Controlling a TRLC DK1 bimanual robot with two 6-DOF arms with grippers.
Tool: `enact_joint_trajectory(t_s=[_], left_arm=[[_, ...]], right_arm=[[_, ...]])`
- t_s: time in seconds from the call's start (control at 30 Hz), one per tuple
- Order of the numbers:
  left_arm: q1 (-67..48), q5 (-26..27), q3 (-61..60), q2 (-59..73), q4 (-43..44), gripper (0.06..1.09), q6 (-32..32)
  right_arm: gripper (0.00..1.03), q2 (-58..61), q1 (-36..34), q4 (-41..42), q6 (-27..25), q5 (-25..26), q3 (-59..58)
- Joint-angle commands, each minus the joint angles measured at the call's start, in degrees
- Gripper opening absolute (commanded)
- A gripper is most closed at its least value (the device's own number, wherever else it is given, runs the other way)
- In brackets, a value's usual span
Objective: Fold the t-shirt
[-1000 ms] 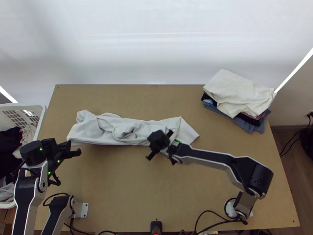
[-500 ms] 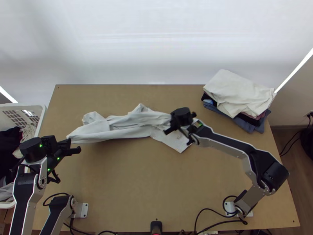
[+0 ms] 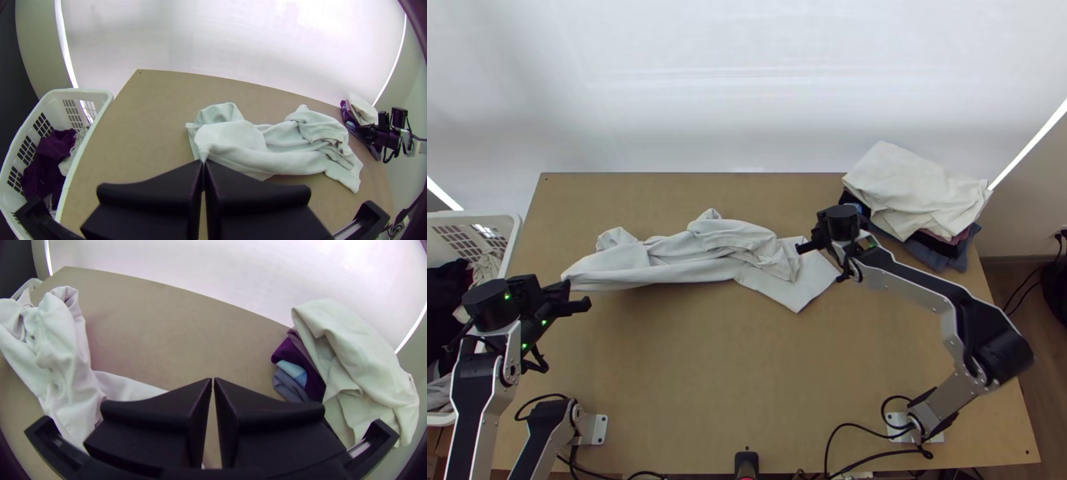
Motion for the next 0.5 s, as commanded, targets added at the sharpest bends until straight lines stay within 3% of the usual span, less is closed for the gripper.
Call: enact_joint_trajectory(t_s=[0.0, 0.07, 0.2, 0.23, 0.37, 0.47], left_arm=[[-0.05, -0.59, 2.72, 0.32, 0.5, 0.09, 0.1], [0.04, -0.59, 2.9, 0.4, 0.5, 0.09, 0.1], [-0.05, -0.59, 3.51, 0.49, -0.12, 0.09, 0.1], [0.04, -0.59, 3.77, 0.49, -0.38, 0.09, 0.1], [0.04, -0.68, 4.3, 0.93, -1.09, 0.09, 0.1], [0.3, -0.68, 4.57, 1.28, -1.7, 0.09, 0.54]], right_arm=[[0.13, -7.8, 1.12, -0.39, 2.72, 0.43, -1.15], [0.29, -10.87, 2.26, -3.29, 5.45, 0.43, -0.54], [0.84, -12.02, 4.02, -17.71, 14.59, 0.35, 4.91], [0.91, -10.96, 4.02, -22.72, 17.66, 0.26, 7.02], [0.92, -4.19, 2.88, -40.91, 29.26, -2.29, 15.46], [0.92, 0.9, 1.82, -49.7, 33.13, -4.14, 20.64]])
